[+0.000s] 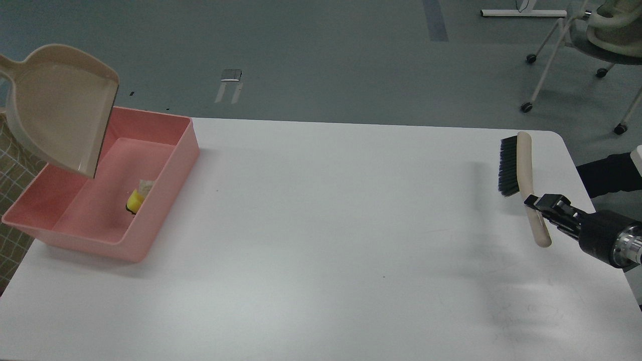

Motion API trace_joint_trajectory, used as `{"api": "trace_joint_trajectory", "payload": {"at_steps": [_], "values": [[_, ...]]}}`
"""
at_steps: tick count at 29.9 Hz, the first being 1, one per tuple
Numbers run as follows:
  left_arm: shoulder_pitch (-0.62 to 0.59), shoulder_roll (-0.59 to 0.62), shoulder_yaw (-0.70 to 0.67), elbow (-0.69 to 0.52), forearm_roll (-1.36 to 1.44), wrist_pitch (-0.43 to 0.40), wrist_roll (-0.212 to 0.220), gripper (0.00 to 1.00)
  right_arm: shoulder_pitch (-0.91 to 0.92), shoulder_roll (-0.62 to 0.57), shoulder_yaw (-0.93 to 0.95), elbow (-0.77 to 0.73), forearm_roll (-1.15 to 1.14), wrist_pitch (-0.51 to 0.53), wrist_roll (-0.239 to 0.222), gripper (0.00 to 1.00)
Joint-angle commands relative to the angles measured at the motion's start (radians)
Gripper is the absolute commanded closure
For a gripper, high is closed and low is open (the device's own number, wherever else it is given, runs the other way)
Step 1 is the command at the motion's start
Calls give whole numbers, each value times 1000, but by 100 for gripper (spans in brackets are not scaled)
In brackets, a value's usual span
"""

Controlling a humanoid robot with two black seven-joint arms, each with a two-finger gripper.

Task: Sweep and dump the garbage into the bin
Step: 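Bring the empty dustpan back down onto the table with the left gripper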

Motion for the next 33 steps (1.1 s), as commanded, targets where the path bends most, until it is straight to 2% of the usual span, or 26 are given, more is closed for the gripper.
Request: {"api": "trace_joint_trajectory", "payload": {"at_steps": [1,2,4,6,8,15,25,30,33], "values": [[-79,-70,3,4,-156,0,66,82,-9,-9,21,6,0,0,-1,94],[-99,-99,-1,13,-216,0,118,82,-11,-12,26,7,0,0,-1,94],[-113,-147,2,25,-274,0,152,82,-11,-21,30,7,-2,0,-1,94],[-116,-293,5,58,-344,0,181,82,-11,-62,31,6,-5,0,-2,94],[-116,-418,17,81,-348,0,181,81,-11,-76,29,6,-9,0,-7,94],[-94,-771,22,121,-344,91,181,81,-25,-168,29,6,-9,0,-8,91],[8,-1007,135,108,-339,217,170,81,-62,-202,9,13,-15,0,-5,91],[30,-1032,215,110,-339,245,169,81,-40,-197,-51,26,-51,0,-10,91],[67,-1087,252,108,-342,286,166,80,26,-193,-137,29,-124,0,-8,90]]}}
